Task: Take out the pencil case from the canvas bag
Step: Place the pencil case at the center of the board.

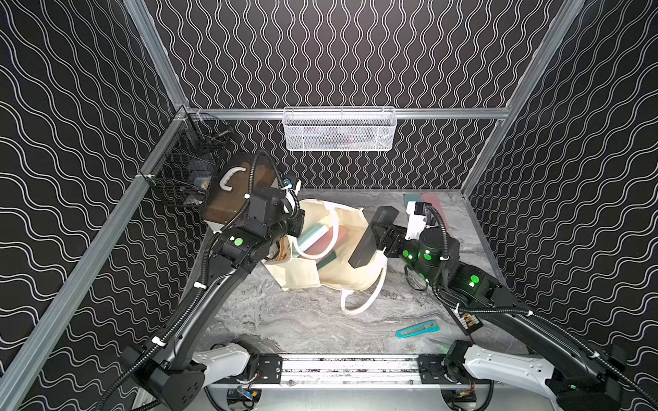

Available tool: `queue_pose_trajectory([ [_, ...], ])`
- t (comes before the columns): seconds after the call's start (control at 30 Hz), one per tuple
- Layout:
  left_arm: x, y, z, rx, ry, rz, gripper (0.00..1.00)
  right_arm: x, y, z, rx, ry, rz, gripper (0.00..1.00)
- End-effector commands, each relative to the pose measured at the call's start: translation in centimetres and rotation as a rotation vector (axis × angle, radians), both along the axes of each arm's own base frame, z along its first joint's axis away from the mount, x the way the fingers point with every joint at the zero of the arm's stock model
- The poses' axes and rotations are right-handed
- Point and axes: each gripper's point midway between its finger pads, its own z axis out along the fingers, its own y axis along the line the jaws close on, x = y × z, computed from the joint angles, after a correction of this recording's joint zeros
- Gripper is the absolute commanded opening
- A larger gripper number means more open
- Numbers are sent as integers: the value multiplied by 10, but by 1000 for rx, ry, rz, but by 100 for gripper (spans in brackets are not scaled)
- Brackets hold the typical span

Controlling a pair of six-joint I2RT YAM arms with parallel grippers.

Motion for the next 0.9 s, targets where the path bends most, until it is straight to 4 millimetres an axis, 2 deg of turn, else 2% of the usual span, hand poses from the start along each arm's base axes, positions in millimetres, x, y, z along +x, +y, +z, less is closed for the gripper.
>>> queue_pose_trajectory([
  [0.0, 9, 24, 21, 5, -74, 153, 0, 2, -23, 8, -47, -14, -90, 51],
  [0.07, 6, 27, 24, 6, -92, 163, 0, 5, -36, 5, -92, -1, -140, 51],
  [0.1, 5, 27, 25, 4, -101, 160, 0, 7, -42, -2, -123, 19, -166, 51],
  [0.13, 4, 29, 24, 6, -103, 165, 0, 9, -50, 6, -130, 25, -199, 51],
  [0.2, 3, 31, 24, 15, -98, 176, 0, 16, -63, -7, -181, 82, -251, 51],
  [0.43, 5, 43, 24, 49, -66, 247, 0, 46, -92, -77, -352, 395, -307, 49],
  [0.63, 6, 46, 28, 51, -37, 276, 0, 59, -98, -132, -463, 609, -274, 48],
  [0.83, 10, 43, 28, -5, 17, 265, 0, 67, -96, -179, -556, 782, -201, 49],
  [0.87, 11, 42, 29, -27, 28, 258, 0, 71, -106, -186, -566, 816, -217, 49],
])
